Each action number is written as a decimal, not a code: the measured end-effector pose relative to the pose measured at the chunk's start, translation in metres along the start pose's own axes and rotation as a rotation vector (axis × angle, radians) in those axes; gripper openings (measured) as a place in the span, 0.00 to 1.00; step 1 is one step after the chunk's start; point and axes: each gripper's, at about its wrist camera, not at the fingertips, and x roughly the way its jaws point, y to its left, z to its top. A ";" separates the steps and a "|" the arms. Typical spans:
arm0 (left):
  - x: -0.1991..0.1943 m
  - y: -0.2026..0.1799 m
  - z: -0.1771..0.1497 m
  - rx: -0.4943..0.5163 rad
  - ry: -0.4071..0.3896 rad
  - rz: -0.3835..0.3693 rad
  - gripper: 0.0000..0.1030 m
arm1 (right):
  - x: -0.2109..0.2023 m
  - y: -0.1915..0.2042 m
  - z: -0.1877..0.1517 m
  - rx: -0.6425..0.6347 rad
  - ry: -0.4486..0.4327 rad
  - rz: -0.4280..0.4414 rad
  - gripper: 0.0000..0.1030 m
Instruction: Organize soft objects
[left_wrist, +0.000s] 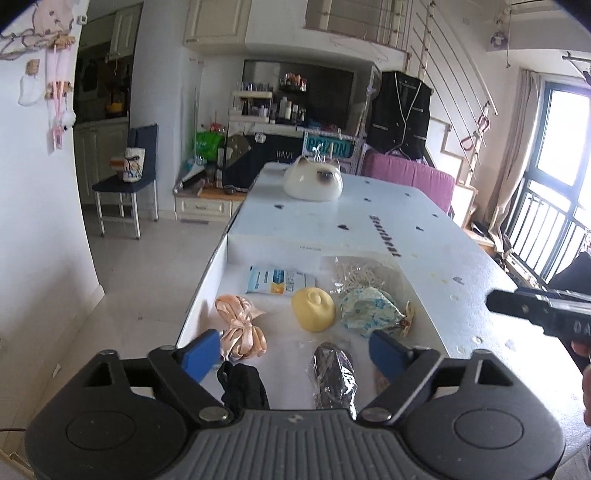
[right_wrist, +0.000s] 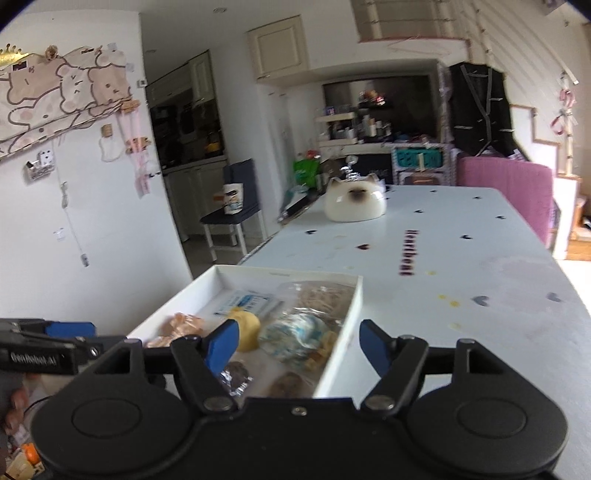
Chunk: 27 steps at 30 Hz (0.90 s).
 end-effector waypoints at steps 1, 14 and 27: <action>-0.001 -0.001 -0.002 0.005 -0.012 0.004 0.90 | -0.004 -0.001 -0.004 -0.005 -0.009 -0.014 0.74; -0.007 -0.020 -0.029 0.105 -0.095 0.024 1.00 | -0.031 -0.002 -0.052 -0.021 -0.077 -0.167 0.88; -0.005 -0.024 -0.047 0.102 -0.087 0.025 1.00 | -0.042 0.002 -0.069 -0.032 -0.107 -0.208 1.00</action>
